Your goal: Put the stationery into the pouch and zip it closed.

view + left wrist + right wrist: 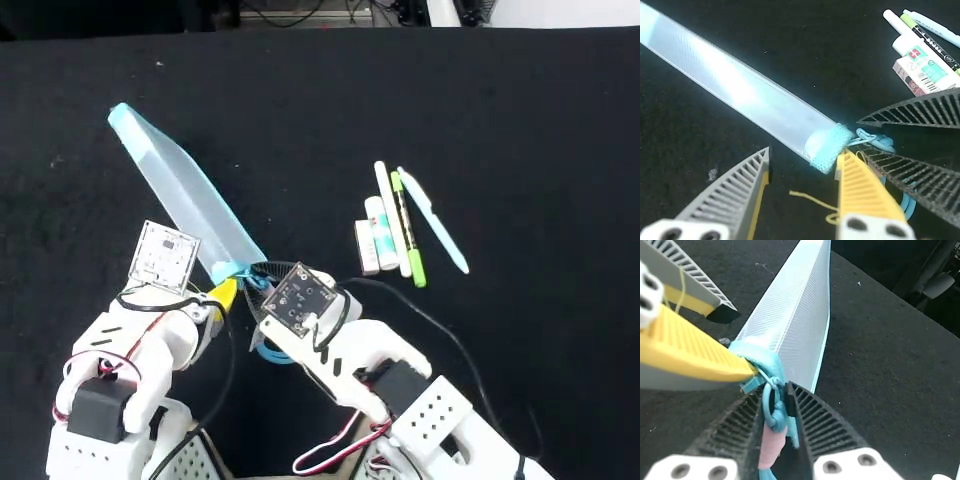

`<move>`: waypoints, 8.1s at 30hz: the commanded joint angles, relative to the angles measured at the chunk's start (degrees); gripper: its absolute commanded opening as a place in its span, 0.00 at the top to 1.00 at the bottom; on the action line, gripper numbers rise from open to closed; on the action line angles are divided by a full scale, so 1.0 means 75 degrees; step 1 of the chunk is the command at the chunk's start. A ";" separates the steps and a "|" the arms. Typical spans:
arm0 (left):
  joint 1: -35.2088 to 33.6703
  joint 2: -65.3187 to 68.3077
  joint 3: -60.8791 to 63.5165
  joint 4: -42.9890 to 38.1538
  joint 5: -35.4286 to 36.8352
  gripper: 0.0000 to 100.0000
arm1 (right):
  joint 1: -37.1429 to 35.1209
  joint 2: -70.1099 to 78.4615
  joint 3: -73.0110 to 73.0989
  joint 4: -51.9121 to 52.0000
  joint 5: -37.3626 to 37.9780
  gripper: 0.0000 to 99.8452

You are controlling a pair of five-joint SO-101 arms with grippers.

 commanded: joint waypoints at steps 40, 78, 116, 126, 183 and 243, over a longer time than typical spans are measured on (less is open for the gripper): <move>-0.1049 0.0035 -0.0416 -0.0223 0.0117 0.82 | -0.0082 -0.0100 -0.0193 0.0844 -0.0047 0.99; -0.0791 0.0035 0.0404 -0.0328 0.0094 0.82 | 0.0293 0.2620 -0.2632 0.0715 0.0633 0.99; -0.0428 0.0035 0.3569 -0.4653 0.0703 0.82 | -0.0082 0.3053 -0.1401 -0.0844 -0.0059 0.99; -0.0416 0.0035 0.3499 -0.4618 0.1125 0.82 | -0.0082 0.3053 -0.1483 -0.1090 -0.0059 0.99; -0.0662 0.0035 0.1588 -0.1653 -0.0703 0.82 | 0.0305 0.3053 -0.1295 -0.1090 0.0000 0.99; -0.2538 0.0035 0.1553 -0.2602 0.1313 0.96 | 0.2977 0.2995 -0.1565 -0.1067 -0.0375 0.99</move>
